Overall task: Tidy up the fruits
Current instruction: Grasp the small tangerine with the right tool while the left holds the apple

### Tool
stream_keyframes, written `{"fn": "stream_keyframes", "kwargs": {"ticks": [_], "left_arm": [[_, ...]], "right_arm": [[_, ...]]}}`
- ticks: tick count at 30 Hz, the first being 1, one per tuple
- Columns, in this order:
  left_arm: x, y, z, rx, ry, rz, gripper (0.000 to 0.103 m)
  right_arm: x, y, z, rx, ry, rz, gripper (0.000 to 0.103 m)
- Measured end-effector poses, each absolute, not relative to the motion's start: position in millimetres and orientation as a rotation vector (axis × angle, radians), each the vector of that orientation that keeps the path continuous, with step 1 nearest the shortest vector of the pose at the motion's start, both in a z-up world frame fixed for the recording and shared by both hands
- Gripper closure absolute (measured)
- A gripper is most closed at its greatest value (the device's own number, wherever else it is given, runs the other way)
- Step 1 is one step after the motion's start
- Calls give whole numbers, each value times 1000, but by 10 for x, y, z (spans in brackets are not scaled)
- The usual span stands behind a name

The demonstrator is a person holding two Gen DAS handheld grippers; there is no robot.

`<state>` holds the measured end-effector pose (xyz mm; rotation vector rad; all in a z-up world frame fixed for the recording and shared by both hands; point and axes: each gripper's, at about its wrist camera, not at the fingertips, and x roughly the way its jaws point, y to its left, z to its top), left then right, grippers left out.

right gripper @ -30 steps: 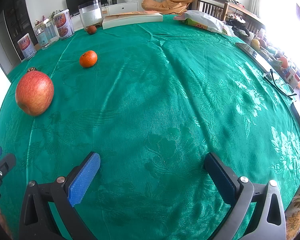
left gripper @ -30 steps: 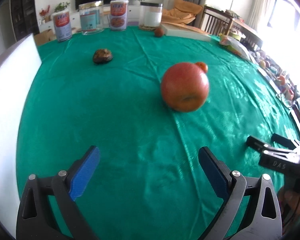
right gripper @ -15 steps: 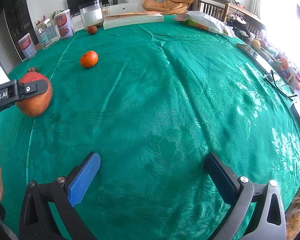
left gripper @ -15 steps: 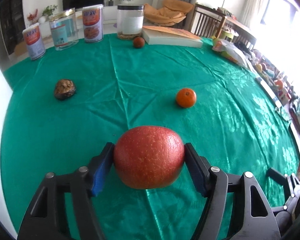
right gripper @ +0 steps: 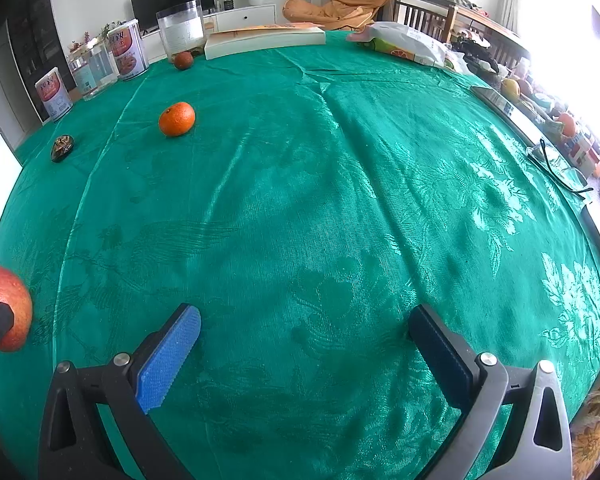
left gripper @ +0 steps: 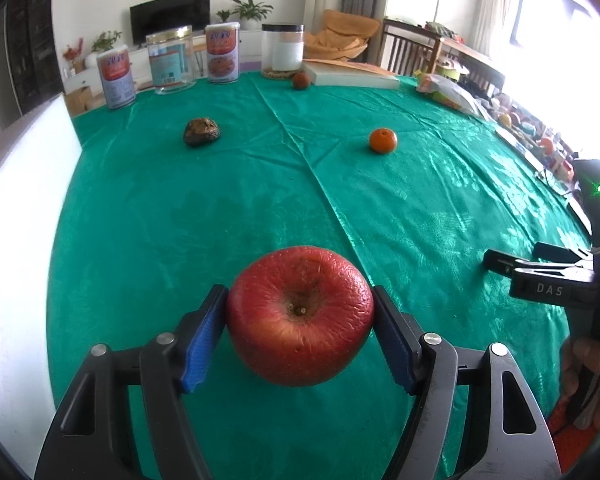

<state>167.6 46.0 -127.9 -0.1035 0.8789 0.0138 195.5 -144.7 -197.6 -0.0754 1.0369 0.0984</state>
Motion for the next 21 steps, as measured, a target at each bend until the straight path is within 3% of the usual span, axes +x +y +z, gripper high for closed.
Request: {"fn": "stream_keyframes", "kwargs": {"ticks": [5,10,15,21], "left_arm": [[1791,410,-1495,-63,902,80,25],[1753,490,-1506,-81,912,103,12],[1773,465,-1523,-57,927,118,9],[1783,469,-1524,-59,929,116,8]], "right_arm": [[1950,-1442,-1974,-74,1039,102,0],[1909,-1409,-1795,18,952,288,0],[2382,-1033,-1730,-63,940,432,1],[3105,-515,-1852,-134,989,486,23]]}}
